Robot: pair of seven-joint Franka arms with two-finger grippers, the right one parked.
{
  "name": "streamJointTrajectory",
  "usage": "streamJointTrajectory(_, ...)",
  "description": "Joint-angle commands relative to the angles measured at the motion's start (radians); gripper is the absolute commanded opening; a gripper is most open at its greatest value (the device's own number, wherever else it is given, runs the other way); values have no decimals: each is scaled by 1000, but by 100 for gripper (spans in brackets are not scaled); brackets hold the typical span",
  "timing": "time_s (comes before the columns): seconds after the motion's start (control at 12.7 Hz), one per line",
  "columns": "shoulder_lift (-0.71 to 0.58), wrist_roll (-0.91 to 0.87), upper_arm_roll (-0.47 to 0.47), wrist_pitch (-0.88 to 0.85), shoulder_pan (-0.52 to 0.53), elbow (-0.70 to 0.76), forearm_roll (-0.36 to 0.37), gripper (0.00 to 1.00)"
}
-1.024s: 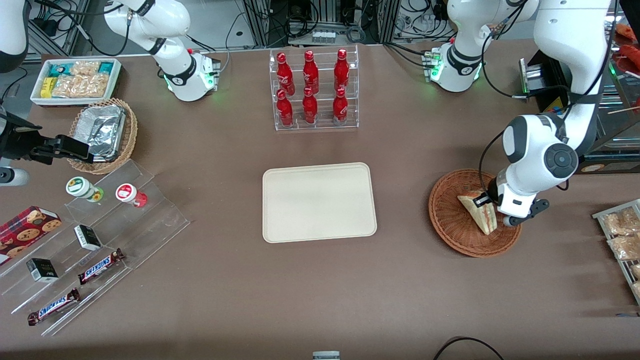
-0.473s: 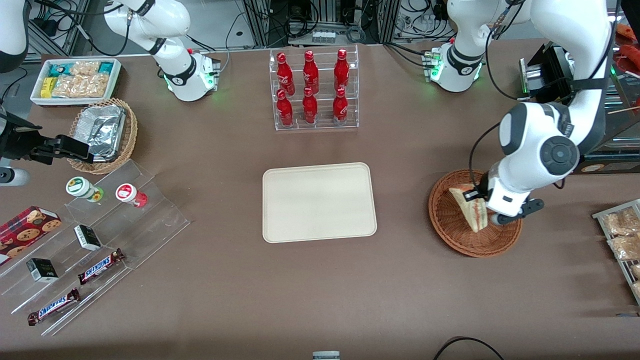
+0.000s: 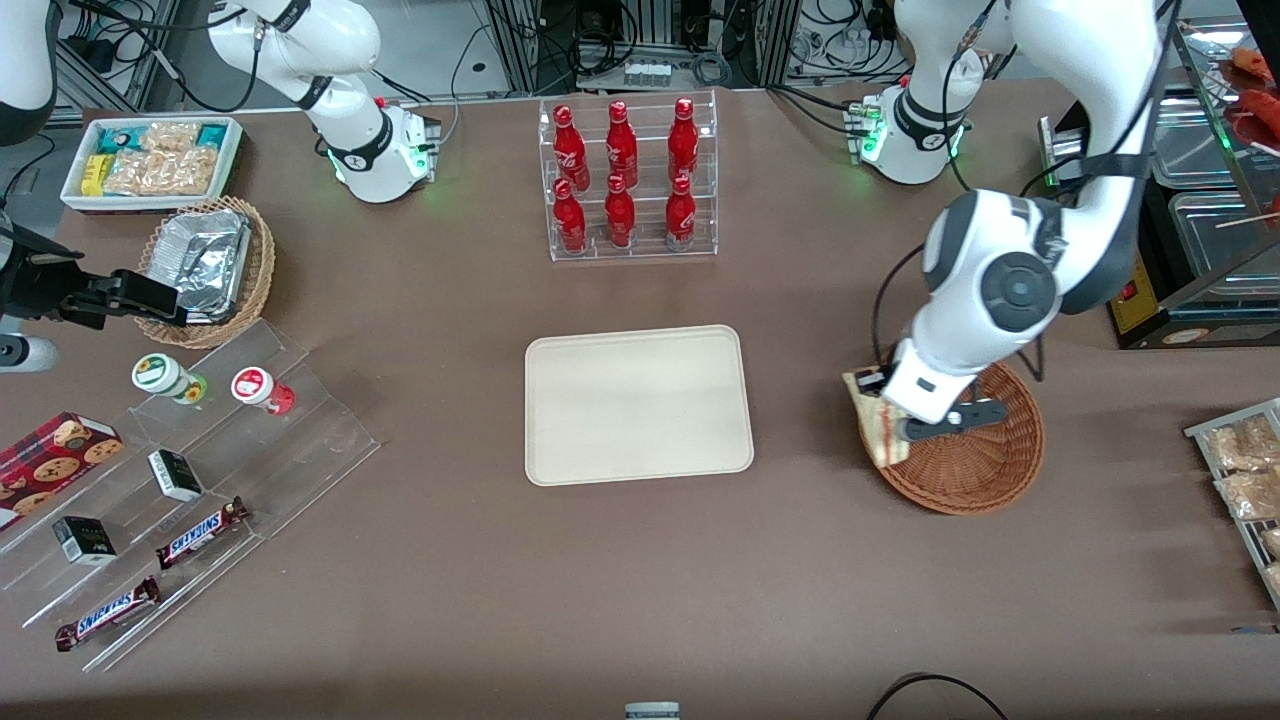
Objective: Place sandwich from basket to tray
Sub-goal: 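Lift the sandwich out of the basket and carry it over the tray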
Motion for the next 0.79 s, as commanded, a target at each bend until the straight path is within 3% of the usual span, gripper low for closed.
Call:
streamJointTrajectory(0.0, 87, -19, 11, -28, -89, 125, -5, 0)
streamJointTrajectory(0.71, 374, -196, 11, -28, -327, 448, -9, 0)
